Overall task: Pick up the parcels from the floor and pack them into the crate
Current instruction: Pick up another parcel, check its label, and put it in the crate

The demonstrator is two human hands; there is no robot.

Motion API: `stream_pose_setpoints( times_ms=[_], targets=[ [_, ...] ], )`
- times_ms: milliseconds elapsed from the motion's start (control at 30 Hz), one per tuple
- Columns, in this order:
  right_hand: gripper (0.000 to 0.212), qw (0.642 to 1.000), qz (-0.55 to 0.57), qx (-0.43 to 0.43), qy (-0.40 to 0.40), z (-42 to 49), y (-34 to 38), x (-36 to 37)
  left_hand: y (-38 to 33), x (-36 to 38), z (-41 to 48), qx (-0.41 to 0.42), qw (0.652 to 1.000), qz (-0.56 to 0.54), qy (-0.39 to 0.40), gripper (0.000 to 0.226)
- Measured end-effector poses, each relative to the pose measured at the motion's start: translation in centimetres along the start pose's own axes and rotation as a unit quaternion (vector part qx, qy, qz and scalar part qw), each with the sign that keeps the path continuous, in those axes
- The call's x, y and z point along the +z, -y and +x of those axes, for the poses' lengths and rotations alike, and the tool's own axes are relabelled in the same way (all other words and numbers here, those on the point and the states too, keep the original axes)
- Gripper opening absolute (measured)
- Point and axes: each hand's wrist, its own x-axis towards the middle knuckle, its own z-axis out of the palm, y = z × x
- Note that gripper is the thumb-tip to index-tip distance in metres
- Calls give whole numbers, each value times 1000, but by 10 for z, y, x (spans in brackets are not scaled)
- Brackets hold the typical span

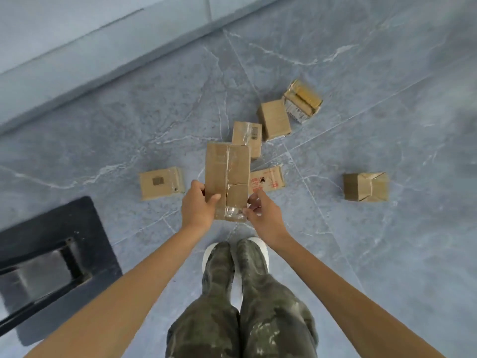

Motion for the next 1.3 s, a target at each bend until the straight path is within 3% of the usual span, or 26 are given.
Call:
stream_pose_setpoints(
  times_ms=[233,500,633,733,800,900,967,1000,1100,1200,1233,1300],
  targets=[
    [14,992,60,-87,-68,-137,194,-146,-188,-183,-130,109,991,-54,-59,25],
    [17,959,107,-233,-120,-273,403,-293,-385,-381,-258,206,969,-76,-116,35],
    [20,931,177,-295,-122,-329,470,-344,-445,-448,-313,241,955,-134,-114,35],
    [18,911,266,-306,-78,-357,495,-368,-474,-471,-348,273,942,-176,-89,33],
    [22,895,281,-333,-91,-375,505,-380,-487,-479,-368,283,934,-204,-80,34],
    [40,870,169,-414,-208,-402,509,-395,-499,-491,-392,260,926,-274,1,70],
    [52,835,54,-473,-276,-417,507,-401,-501,-498,-406,254,897,-346,106,95],
    [54,813,-8,-501,-295,-422,505,-402,-500,-500,-410,253,874,-385,152,96],
    [56,726,-178,-573,-335,-433,497,-403,-498,-502,-421,239,812,-482,226,73],
    [57,665,-248,-604,-363,-444,492,-405,-497,-499,-426,210,756,-574,235,57],
    [58,661,-254,-608,-360,-447,490,-406,-496,-498,-428,203,743,-593,236,52],
    [58,686,-221,-603,-342,-454,485,-407,-494,-496,-431,204,729,-610,233,44]
  ],
)
